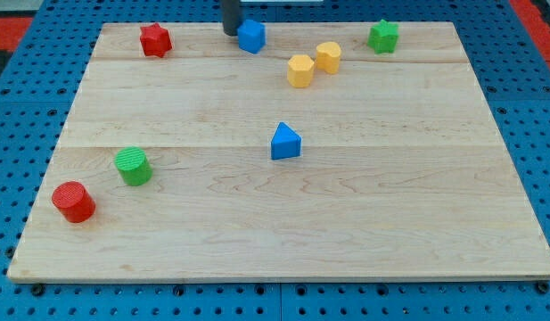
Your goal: Move your arm towards the green star
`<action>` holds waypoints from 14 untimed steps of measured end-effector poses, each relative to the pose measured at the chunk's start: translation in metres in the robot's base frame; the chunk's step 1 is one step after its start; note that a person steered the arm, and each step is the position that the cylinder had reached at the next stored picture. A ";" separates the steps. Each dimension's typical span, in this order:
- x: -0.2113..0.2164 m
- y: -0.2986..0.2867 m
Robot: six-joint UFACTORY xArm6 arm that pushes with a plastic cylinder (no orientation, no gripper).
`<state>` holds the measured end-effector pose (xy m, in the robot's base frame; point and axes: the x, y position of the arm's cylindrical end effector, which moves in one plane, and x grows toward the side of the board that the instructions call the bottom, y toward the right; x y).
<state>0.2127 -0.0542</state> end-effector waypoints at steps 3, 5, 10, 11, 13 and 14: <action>0.057 -0.033; 0.058 -0.036; 0.089 0.005; 0.116 0.049; 0.137 0.104; 0.137 0.133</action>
<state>0.3495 0.0791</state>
